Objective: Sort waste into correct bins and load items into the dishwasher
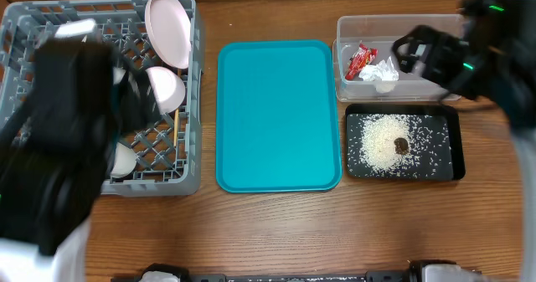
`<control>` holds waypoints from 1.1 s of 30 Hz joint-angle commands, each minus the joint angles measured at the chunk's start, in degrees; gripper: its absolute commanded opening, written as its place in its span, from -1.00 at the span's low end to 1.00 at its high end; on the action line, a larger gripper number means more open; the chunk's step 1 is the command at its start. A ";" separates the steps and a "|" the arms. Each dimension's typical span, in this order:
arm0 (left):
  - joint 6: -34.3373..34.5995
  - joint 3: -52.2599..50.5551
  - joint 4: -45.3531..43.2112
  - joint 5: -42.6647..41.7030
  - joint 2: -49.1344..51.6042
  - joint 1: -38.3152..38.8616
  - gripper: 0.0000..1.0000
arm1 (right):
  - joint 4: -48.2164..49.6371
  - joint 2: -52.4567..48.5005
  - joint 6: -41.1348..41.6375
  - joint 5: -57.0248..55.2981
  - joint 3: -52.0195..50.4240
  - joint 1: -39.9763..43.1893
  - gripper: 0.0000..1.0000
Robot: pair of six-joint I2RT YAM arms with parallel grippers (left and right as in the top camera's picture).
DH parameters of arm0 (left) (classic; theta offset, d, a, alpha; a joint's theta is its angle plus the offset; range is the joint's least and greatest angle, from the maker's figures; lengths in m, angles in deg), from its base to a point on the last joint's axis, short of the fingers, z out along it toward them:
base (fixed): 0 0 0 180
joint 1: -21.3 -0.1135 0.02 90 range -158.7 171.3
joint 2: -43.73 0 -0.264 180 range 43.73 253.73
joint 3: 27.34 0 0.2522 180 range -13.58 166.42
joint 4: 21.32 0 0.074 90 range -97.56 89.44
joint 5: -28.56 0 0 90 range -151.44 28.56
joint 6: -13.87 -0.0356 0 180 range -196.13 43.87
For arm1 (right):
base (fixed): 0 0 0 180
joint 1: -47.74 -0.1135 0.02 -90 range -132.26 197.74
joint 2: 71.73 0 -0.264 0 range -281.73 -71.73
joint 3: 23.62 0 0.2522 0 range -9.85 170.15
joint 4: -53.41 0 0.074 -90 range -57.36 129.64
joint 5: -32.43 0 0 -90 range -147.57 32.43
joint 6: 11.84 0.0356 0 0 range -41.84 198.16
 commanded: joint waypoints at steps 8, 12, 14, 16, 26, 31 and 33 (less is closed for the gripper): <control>9.31 0.22 -3.17 -16.13 -10.36 0.39 1.00 | -3.21 15.26 -1.01 0.52 2.08 -0.11 1.00; 9.33 0.20 -2.12 -16.13 -10.32 0.39 1.00 | -5.60 16.06 -1.01 0.50 2.08 -0.11 1.00; 9.33 0.15 -1.36 -16.11 -10.25 0.39 1.00 | -5.73 16.00 -1.05 0.48 2.08 -0.11 1.00; 9.33 0.13 -0.46 -16.11 -10.21 0.39 1.00 | -6.10 15.65 -1.03 0.48 2.08 -0.11 1.00; 9.33 0.09 0.35 -16.13 -10.03 0.39 1.00 | -7.41 14.78 -6.75 -1.09 2.01 -0.11 1.00; 9.33 0.09 0.35 -16.11 -9.99 0.39 1.00 | 5.29 17.90 -16.39 -2.29 -3.98 -0.11 1.00; 9.33 0.09 0.35 -16.11 -9.99 0.39 0.99 | 12.63 20.26 -17.79 -2.32 -9.57 -0.11 1.00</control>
